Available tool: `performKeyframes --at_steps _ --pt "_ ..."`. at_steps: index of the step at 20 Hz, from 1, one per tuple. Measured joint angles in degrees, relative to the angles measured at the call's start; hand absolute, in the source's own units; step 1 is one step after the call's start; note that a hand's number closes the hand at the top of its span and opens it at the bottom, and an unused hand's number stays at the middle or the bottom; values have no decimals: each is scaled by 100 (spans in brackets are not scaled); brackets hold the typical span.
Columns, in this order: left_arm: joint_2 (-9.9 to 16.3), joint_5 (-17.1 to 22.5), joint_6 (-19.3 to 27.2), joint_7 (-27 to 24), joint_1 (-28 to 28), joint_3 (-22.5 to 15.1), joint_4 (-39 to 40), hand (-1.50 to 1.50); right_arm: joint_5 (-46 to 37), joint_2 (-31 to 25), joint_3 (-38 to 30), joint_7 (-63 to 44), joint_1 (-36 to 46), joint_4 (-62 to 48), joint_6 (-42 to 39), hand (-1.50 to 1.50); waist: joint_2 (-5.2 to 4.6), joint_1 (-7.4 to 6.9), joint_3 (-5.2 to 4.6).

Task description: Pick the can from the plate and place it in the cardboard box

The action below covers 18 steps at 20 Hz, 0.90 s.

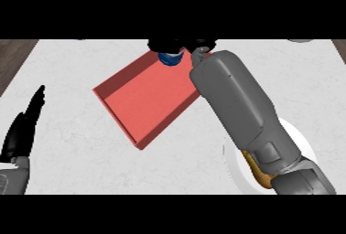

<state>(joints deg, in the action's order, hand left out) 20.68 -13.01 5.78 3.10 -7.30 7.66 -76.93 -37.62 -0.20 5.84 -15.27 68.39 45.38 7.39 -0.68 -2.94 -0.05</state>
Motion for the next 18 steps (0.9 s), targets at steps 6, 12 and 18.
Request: performKeyframes --at_steps 6,12,18 --pt "-21 -18 -70 -22 -192 -34 111 0 341 15 174 125 757 -1417 536 150 -56 -153 -6" --pt "-83 -68 -90 -27 -345 -107 201 0 753 19 120 105 888 -2324 970 -150 -112 -292 -6" --pt "-163 -130 -88 -50 -441 -200 234 0 1230 21 3 357 993 -2806 1076 -150 -141 -404 -4"
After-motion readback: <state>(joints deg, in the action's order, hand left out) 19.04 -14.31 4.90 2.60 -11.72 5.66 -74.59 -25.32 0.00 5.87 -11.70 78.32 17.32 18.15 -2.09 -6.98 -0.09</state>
